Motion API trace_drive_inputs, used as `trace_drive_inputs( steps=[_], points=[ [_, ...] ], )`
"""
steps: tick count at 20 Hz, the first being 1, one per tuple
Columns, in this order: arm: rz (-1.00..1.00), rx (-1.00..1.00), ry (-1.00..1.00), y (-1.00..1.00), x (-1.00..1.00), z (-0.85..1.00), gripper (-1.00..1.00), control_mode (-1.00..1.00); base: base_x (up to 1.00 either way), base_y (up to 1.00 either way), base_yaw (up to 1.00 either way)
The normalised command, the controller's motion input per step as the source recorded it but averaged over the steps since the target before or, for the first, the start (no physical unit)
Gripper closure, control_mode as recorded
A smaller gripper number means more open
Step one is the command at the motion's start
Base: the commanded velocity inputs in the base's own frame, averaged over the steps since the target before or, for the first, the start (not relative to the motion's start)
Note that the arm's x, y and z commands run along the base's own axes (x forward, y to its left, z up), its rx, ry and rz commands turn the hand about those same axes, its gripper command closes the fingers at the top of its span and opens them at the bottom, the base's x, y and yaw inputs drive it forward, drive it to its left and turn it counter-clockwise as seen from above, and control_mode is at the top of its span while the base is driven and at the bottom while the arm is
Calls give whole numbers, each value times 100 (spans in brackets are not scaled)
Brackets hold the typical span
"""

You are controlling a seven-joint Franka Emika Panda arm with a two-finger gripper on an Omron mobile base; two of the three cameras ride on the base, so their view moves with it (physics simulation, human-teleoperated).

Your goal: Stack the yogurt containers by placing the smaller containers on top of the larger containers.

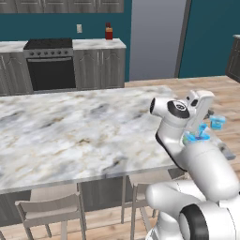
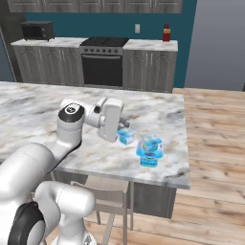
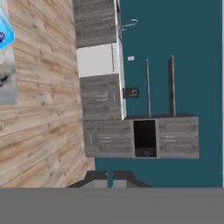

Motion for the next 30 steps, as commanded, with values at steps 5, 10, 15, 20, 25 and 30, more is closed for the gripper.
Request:
trace_drive_inputs(
  steps=[5, 10, 15, 20, 25, 30],
  points=[
    [0, 0, 0, 0, 22, -4, 100, -100, 0, 0, 0],
    [0, 0, 0, 0, 24, -7, 100, -100, 0, 0, 0],
    [0, 0, 0, -1, 21, -8, 100, -100, 0, 0, 0],
    [0, 0, 0, -7, 15, -5, 100, -100, 0, 0, 0],
    [0, 0, 0, -12, 7, -5, 100, -100, 0, 0, 0],
    [0, 0, 2, -21, 0, -5, 100, -100, 0, 0, 0]
  ],
)
